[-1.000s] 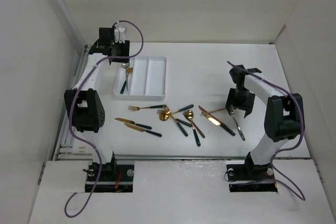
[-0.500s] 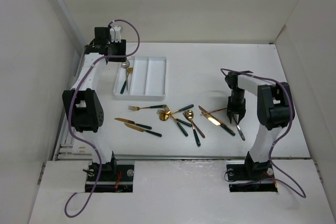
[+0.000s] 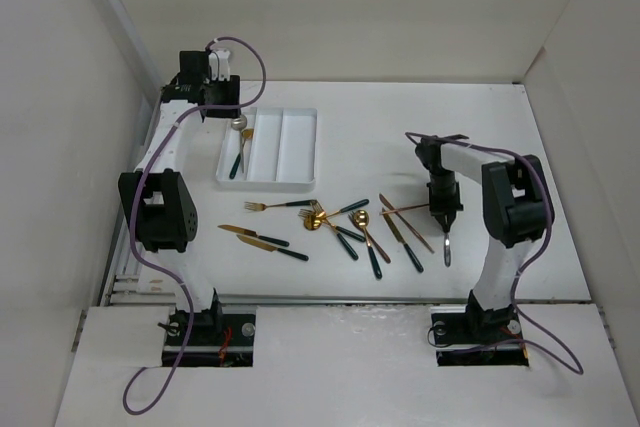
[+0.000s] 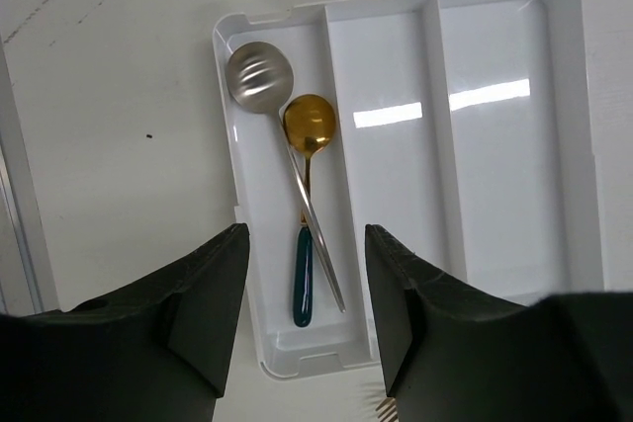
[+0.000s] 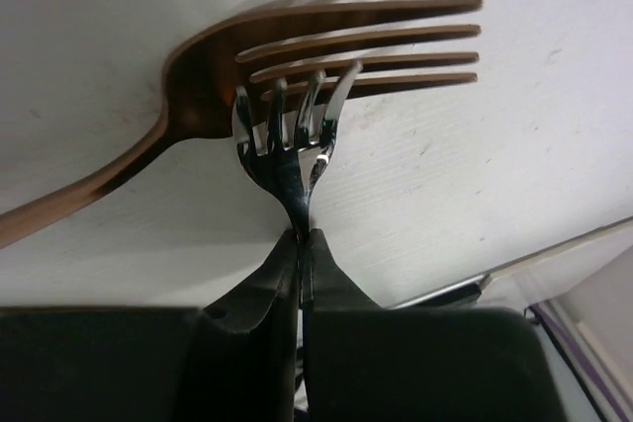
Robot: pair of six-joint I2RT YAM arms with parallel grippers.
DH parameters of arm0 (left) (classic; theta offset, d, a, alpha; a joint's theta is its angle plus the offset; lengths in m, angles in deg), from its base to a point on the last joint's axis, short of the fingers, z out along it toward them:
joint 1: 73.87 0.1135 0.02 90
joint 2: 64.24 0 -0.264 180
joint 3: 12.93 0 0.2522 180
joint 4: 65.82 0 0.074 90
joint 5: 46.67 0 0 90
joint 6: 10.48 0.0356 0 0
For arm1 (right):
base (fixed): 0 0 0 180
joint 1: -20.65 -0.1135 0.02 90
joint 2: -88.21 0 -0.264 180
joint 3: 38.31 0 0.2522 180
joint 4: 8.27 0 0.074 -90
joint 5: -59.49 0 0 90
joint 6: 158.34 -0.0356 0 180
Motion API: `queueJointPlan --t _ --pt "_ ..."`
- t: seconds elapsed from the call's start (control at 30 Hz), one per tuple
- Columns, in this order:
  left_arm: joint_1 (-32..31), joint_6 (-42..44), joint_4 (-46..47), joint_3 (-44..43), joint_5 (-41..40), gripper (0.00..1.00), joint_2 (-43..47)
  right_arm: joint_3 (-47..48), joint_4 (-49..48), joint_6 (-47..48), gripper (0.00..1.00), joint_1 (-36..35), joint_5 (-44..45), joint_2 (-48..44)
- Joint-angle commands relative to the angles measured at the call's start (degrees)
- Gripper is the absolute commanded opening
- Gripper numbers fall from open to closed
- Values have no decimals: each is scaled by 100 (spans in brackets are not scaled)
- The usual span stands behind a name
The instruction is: Sort the eating utensils into containers
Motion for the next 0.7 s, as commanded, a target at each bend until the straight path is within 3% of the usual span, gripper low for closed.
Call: queueJointPlan --t 0.0,0.23,0.37,0.57,0.67 --pt "36 -48 -81 -258 163 47 210 332 -634 -77 0 -111 553 -311" --pt "-96 347 -388 -450 936 52 263 1499 -475 -517 0 -163 476 -1436" --pt "-394 769 -669 -609 1621 59 316 1949 -1675 -1095 0 -391 -87 -1902" --pt "-816 1331 -1074 -803 3571 84 439 2597 -3173 -1827 0 -980 -1054 -1465" --pt "-1053 1332 -1127 -750 4091 87 500 3170 -3227 -1942 0 -1287 -1396 -867"
